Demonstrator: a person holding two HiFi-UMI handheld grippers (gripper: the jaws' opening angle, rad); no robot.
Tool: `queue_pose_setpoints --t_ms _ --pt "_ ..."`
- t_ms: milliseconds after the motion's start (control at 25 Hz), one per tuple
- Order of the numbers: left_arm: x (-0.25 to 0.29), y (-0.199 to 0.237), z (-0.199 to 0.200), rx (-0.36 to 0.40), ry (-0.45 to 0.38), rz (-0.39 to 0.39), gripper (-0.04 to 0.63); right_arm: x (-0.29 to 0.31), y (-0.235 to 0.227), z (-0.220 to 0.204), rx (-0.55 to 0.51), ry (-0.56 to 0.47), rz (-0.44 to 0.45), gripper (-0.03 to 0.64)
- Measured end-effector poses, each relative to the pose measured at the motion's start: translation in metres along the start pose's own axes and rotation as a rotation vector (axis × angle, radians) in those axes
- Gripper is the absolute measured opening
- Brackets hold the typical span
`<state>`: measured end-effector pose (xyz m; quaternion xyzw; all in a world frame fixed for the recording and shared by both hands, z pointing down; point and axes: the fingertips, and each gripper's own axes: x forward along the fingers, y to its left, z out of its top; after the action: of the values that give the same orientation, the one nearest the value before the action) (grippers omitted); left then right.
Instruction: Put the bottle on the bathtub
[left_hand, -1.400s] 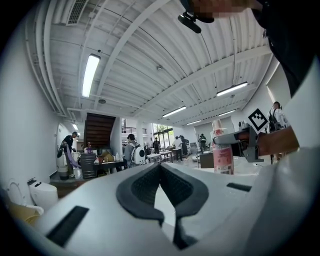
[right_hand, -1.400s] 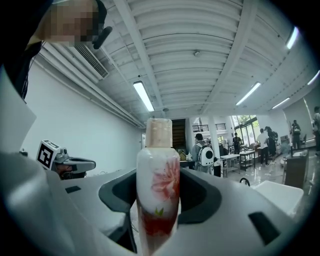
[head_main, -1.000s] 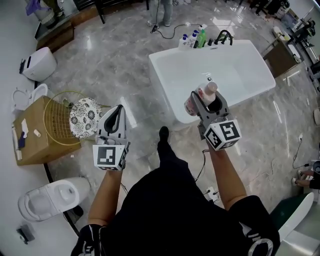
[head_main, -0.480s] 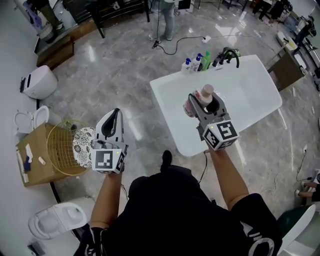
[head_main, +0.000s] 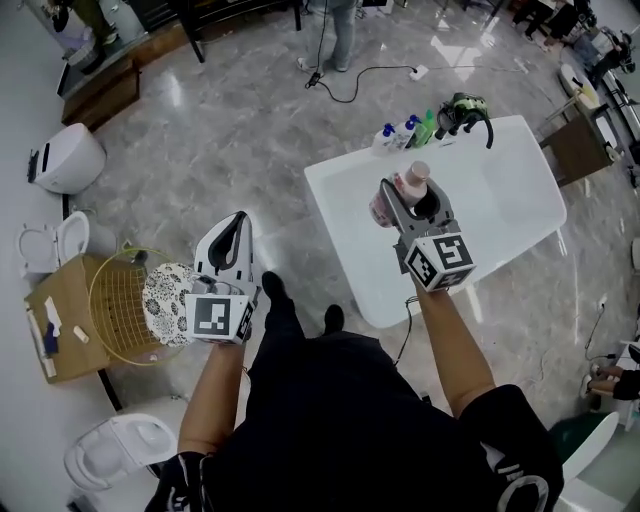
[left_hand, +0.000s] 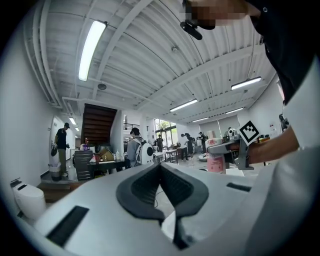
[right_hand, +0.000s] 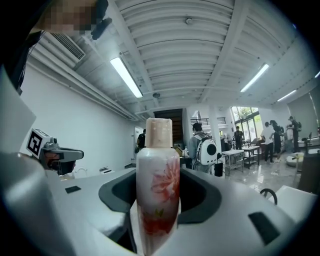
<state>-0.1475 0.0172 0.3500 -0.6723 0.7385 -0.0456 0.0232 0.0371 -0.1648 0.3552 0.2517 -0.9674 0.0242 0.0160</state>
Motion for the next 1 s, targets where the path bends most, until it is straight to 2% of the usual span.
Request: queue_pose_setpoints --t_ms 280,520,800,1000 --pt "0.075 0.068 -0.014 -0.005 -0.001 -0.137 0.009 0.094 -0.008 -0.025 0.021 0.033 -0.12 0.227" --pt "0.125 0.108 -0.047 -0.033 0.073 -0.283 0.009 0.162 -0.032 -0.072 0.036 0.131 -0.235 0.227" --pt "0.18 0.111 -0.11 -0.079 0.144 -0.419 0.009 0.233 -0.08 -0.158 0.054 0.233 -0.295 0.227" --pt "0.226 0.096 -0.175 -0.078 0.207 -0.464 0.009 0.275 -0.118 -0.229 0.093 0.265 -0.312 0.227"
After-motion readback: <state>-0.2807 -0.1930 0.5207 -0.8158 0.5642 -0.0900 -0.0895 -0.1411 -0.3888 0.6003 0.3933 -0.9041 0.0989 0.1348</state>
